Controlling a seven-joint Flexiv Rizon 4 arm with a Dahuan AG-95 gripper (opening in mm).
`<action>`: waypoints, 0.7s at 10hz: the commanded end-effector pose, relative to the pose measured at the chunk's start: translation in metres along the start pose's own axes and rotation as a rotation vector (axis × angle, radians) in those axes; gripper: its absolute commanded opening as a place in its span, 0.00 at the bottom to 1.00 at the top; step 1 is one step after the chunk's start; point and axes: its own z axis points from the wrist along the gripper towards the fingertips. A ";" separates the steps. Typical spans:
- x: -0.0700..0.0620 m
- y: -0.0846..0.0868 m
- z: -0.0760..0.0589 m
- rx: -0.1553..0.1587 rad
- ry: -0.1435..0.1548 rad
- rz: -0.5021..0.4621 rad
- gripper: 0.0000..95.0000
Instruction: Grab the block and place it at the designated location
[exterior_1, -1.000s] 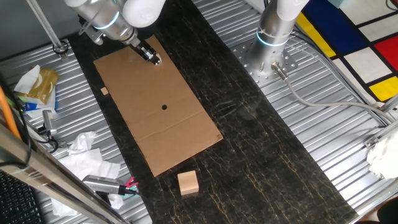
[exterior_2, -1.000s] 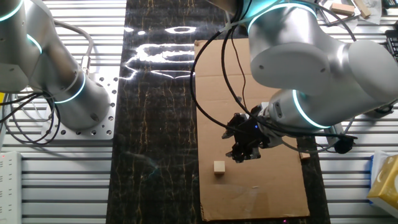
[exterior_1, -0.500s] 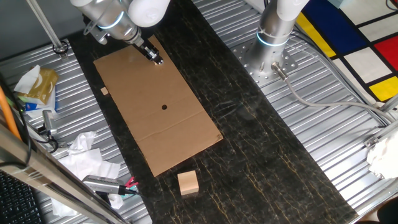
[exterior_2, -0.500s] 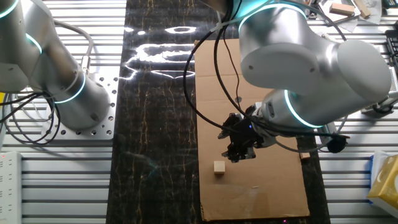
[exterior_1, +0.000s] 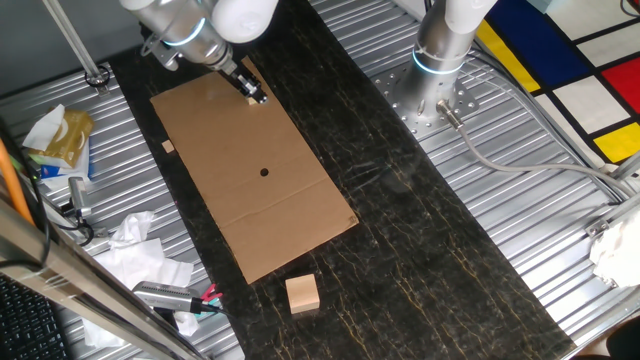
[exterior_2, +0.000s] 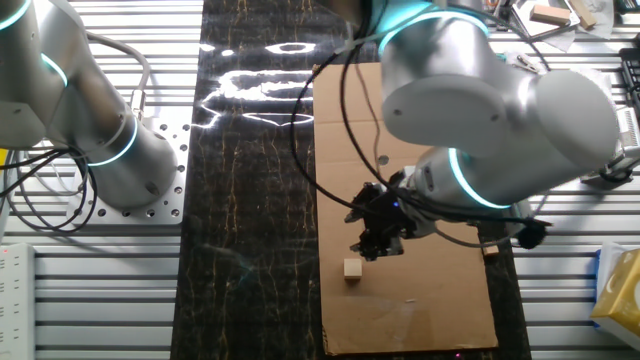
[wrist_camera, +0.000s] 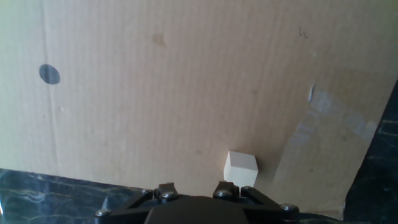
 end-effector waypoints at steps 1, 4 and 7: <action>-0.003 -0.001 0.000 -0.002 0.003 0.007 0.40; -0.003 -0.001 0.000 -0.003 0.004 0.016 0.40; -0.003 -0.001 0.000 -0.018 -0.014 0.028 0.40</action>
